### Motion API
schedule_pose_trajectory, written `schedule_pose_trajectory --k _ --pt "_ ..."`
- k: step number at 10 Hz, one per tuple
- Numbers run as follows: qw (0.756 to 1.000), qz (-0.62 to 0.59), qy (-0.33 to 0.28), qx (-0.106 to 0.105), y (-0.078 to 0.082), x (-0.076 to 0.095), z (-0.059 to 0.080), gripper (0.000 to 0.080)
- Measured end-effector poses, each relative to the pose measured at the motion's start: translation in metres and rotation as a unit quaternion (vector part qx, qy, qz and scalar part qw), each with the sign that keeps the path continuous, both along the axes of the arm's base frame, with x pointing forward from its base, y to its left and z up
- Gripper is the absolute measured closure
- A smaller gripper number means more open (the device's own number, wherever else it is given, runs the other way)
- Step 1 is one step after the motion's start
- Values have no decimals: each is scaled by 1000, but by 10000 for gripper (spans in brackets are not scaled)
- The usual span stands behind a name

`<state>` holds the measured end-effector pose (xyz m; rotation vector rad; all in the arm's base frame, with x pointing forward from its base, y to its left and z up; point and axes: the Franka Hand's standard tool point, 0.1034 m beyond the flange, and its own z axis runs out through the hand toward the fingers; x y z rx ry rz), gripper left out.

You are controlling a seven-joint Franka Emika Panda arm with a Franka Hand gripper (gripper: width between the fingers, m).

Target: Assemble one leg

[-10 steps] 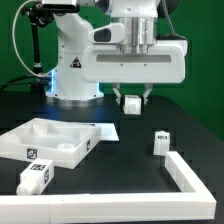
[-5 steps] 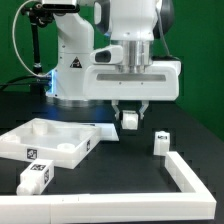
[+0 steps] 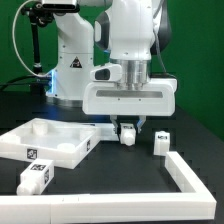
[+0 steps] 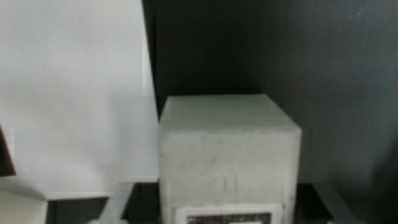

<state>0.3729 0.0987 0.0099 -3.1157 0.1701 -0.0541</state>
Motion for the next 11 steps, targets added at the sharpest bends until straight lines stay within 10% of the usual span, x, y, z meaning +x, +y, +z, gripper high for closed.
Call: schedule_pose_trajectory --k 3,4,5,6,8,11 --pt "1000 5 0 0 -2 1 0 515" --pt "1000 5 0 0 -2 1 0 344" --pt "1000 13 3 -1 -3 1 2 344" --pt "999 34 40 -1 -17 5 19 190" --pt "999 39 26 11 -51 29 74 159" --pt "999 22 18 15 -75 48 96 150"
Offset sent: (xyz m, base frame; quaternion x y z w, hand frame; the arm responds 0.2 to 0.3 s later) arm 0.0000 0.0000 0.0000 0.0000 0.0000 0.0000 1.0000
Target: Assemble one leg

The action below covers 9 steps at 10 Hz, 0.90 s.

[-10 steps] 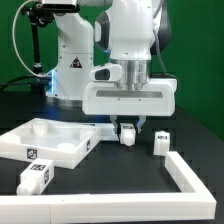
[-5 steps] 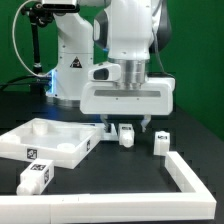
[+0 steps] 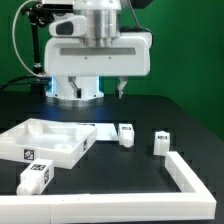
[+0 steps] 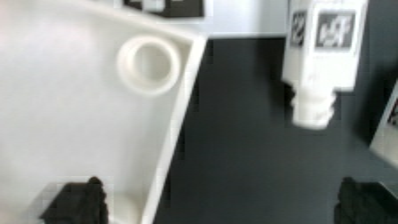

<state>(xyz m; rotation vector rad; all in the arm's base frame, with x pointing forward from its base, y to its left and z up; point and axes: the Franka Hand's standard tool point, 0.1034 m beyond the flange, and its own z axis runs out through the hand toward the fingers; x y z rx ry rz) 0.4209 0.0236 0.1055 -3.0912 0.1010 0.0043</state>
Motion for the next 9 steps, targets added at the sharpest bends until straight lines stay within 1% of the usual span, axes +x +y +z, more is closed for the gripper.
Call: schedule_pose_trajectory --k 3,4,5,6,7,8,9 --pt "1000 1 1 0 0 0 -1 150" --pt "1000 3 3 1 -3 0 -3 150" --pt "1000 8 11 8 -25 3 -7 150" --pt "1000 -1 16 12 -52 5 -6 150" --pt "1000 -11 18 15 -76 1 -9 150" --pt "1000 13 18 18 -98 -2 -15 150" --pt "999 22 18 21 -116 -1 -21 150"
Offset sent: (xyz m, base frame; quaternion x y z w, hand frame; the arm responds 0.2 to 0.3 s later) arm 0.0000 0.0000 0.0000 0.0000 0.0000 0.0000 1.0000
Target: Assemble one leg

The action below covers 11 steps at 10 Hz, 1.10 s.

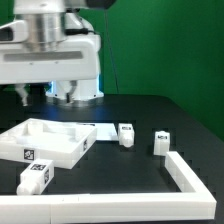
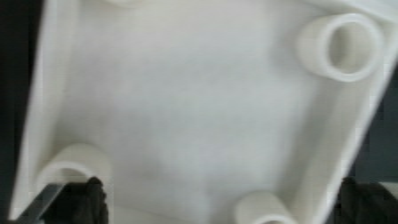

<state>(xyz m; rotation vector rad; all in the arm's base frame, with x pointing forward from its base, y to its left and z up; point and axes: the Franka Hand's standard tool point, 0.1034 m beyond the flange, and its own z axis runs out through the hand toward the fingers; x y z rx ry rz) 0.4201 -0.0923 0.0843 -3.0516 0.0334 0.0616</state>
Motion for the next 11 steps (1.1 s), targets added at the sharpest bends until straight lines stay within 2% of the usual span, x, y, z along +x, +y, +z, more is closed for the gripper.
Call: schedule_pose_trajectory --k 1,2,4,5,6,7,8,10,11 --pt "1000 7 -2 2 10 1 2 150" --pt "1000 13 -2 3 14 0 3 150" --pt "1000 11 -1 3 12 0 1 150" --pt "1000 -15 9 2 1 -2 -5 150" --pt "999 -39 19 3 -17 -2 -15 150" --pt "998 -59 22 5 -25 -4 -24 150" --pt "997 -67 26 4 -27 -8 -34 150" --pt "998 -56 20 -12 -34 -12 -54 150" --pt "998 -53 15 -17 -37 -12 -56 151"
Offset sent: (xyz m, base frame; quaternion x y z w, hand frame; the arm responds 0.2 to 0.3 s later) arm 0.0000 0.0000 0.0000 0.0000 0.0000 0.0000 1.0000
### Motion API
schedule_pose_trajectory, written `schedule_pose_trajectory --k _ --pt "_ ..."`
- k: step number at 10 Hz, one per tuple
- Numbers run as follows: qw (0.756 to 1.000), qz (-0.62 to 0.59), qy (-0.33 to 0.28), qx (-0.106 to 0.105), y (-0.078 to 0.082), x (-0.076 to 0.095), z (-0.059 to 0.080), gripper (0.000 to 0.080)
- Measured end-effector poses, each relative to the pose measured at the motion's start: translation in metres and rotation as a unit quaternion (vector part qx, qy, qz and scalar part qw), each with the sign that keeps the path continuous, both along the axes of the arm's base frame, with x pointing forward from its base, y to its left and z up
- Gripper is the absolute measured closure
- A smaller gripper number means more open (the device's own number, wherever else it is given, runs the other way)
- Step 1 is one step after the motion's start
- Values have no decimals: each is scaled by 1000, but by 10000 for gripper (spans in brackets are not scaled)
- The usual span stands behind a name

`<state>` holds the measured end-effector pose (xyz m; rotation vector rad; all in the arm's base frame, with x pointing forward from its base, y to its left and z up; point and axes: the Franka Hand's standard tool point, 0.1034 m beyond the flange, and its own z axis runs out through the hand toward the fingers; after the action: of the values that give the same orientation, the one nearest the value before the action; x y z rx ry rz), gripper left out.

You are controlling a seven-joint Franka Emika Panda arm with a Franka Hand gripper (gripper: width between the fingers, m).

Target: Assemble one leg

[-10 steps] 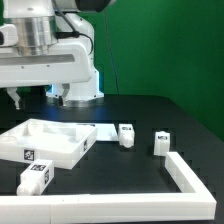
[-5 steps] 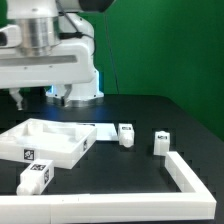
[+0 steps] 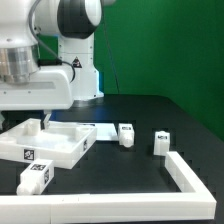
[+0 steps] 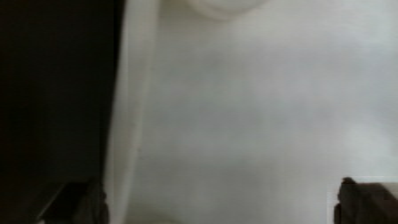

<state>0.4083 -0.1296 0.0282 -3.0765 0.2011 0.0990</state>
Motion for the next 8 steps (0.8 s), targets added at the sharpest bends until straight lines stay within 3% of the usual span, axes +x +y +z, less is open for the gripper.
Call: schedule_pose_trajectory --k 8 --pt "1000 0 0 0 0 0 0 151"
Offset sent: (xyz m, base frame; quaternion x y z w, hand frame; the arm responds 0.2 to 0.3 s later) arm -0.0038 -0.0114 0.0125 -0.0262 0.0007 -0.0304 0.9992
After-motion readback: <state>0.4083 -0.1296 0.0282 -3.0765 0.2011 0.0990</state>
